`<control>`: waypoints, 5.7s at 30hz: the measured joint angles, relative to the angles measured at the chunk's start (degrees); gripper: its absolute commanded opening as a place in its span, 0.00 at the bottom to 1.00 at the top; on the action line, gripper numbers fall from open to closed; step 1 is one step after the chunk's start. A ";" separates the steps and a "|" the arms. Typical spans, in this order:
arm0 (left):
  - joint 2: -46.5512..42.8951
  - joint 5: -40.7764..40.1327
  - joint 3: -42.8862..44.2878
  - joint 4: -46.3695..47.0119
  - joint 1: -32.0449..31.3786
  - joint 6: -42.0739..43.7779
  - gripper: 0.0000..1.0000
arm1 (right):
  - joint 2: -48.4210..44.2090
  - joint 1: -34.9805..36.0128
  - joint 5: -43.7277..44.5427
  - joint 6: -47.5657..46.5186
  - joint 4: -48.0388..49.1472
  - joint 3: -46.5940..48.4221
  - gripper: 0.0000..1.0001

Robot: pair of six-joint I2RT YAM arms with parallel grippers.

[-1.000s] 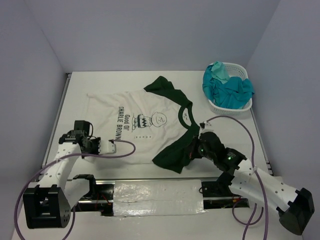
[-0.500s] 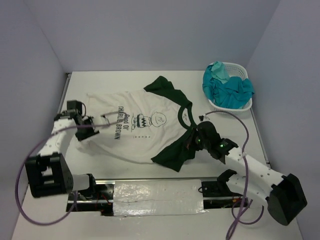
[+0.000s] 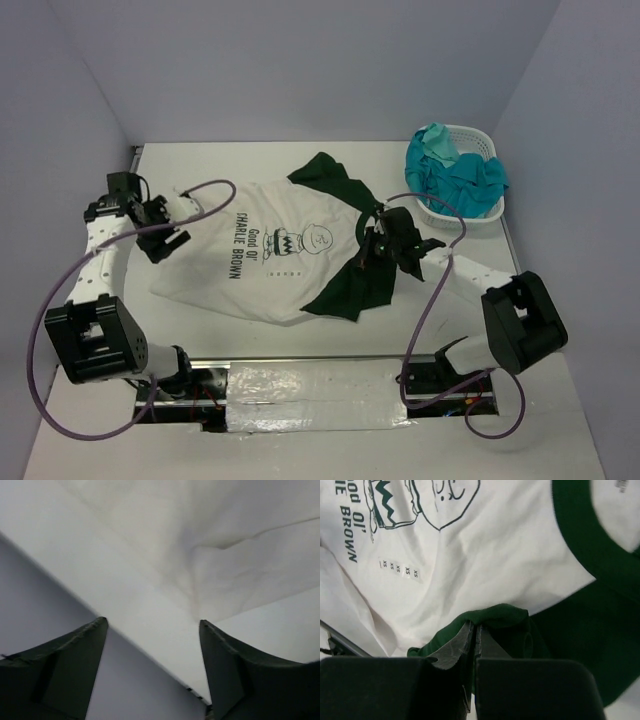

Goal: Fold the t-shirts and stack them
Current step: Grap the side of the flattened tshirt closest away from the robot with both arms, then fold the flattened tshirt in 1/3 of the way

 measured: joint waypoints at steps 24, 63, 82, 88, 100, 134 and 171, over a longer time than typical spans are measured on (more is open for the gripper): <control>20.55 3.26 -5.03 7.61 -2.54 -19.89 0.41 | 3.54 -1.33 -3.52 -3.04 0.02 1.05 0.00; 9.22 -2.45 -3.15 18.01 4.09 -34.80 0.00 | 7.74 -8.46 -0.50 -7.26 -2.86 17.14 0.00; 22.64 -5.75 4.81 20.50 4.90 -39.45 0.89 | 24.96 -9.22 4.61 -13.66 -14.32 37.59 0.82; 19.78 -6.73 6.82 14.43 7.65 -40.39 0.85 | 14.29 -11.54 7.21 -13.57 -21.64 32.35 0.75; 22.40 -7.93 -4.57 8.70 5.86 -40.09 0.55 | 12.39 -12.90 -3.30 -5.35 -19.89 8.44 0.65; 13.77 -15.23 -9.20 2.84 7.93 -27.67 0.99 | -17.14 -15.78 -0.92 5.81 -28.92 -10.14 0.85; 27.71 19.15 0.81 33.99 -69.11 -0.22 0.49 | 21.40 -18.21 -13.75 -15.15 -17.94 17.55 0.44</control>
